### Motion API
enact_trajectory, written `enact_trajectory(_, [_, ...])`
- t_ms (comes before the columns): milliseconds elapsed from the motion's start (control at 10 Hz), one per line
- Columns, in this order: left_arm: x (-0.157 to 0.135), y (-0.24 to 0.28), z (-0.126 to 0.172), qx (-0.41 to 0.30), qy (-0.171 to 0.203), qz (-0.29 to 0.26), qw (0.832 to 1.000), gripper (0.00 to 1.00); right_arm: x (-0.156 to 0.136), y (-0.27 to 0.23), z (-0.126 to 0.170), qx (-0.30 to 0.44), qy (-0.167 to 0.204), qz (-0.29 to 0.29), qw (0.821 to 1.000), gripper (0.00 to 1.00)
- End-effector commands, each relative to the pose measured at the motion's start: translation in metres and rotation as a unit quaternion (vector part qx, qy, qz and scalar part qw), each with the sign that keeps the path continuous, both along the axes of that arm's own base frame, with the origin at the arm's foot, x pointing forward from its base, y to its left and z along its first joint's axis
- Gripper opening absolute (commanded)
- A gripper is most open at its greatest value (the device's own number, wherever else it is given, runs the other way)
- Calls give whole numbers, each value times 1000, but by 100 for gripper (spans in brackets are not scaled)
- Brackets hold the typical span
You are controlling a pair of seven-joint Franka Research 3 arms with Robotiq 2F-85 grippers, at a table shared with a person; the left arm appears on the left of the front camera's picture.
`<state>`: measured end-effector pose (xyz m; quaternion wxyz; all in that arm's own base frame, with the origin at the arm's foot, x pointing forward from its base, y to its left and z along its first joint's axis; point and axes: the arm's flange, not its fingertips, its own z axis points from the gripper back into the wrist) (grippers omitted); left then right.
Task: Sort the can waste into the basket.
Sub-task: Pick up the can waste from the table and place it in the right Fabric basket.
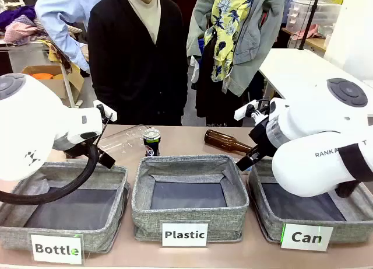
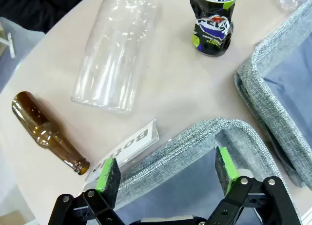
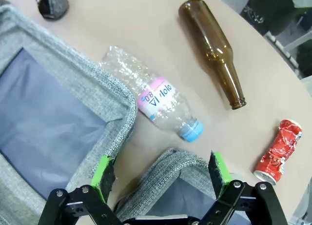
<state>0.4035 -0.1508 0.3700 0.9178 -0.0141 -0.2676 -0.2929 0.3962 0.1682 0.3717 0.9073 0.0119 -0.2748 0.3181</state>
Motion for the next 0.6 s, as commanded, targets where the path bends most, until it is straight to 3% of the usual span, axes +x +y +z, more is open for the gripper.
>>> enact_trajectory(0, [0,0,0,0,0,0,1000,100,0,0,0,0,0,0,1000,100])
enact_trajectory(500, [0,0,0,0,0,0,1000,100,0,0,0,0,0,0,1000,100])
